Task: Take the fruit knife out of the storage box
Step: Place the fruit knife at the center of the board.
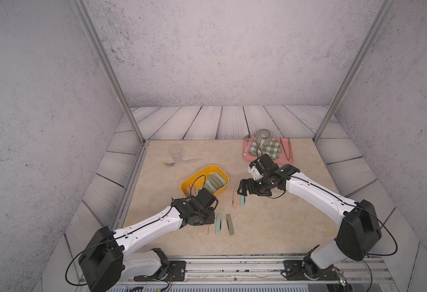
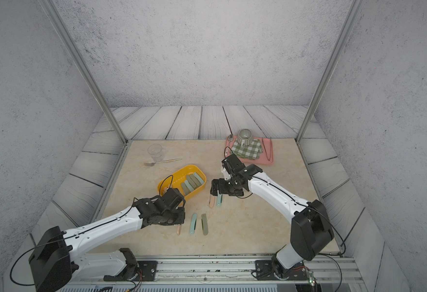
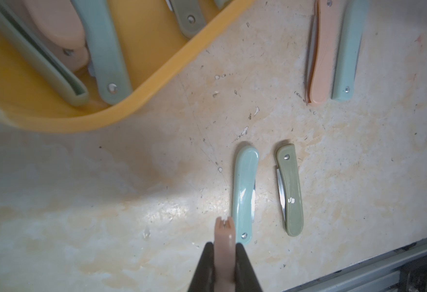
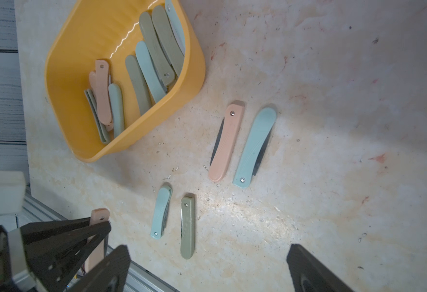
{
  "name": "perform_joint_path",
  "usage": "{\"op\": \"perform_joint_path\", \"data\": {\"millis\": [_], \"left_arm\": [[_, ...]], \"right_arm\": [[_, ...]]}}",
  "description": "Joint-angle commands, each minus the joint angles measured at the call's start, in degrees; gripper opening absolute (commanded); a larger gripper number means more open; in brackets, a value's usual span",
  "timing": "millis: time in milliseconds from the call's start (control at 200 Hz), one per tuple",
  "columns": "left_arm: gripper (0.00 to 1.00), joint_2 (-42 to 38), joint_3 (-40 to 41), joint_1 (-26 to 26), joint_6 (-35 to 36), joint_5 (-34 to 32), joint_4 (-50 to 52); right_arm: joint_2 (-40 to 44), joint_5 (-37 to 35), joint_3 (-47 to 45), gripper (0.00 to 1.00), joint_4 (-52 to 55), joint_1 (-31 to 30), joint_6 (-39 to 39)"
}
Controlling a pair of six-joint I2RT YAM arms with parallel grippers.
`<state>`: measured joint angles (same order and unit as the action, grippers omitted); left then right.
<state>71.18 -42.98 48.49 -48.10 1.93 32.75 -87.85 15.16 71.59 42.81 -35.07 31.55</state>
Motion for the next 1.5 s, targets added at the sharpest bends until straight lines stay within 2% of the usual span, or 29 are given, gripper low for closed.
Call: {"op": "perform_joint_path", "data": {"millis": [0, 455, 726, 1331, 1496], "left_arm": [[0.00, 2.6, 1.0, 0.6, -0.5, -1.6, -3.3], [0.00, 11.9, 2.0, 0.7, -1.1, -1.0, -9.9], [0.00, 12.8, 3.5, 0.8, -1.0, -0.8, -13.3], [0.00, 14.3, 3.1, 0.7, 0.3, -2.2, -12.8], [0.21, 13.1, 3.6, 0.6, 0.2, -3.0, -12.0]], "right_arm": [[1.9, 1.0, -0.7, 0.99, 0.3, 0.3, 0.3], [2.3, 1.5, -1.8, 0.99, -0.3, 0.2, -0.4], [1.4, 2.0, -1.4, 0.99, -0.5, 0.3, -0.7], [-0.4, 2.6, -0.5, 0.99, -0.6, 0.3, -0.5], [-0.4, 2.8, -0.6, 0.99, -0.9, 0.3, -0.3]]}}
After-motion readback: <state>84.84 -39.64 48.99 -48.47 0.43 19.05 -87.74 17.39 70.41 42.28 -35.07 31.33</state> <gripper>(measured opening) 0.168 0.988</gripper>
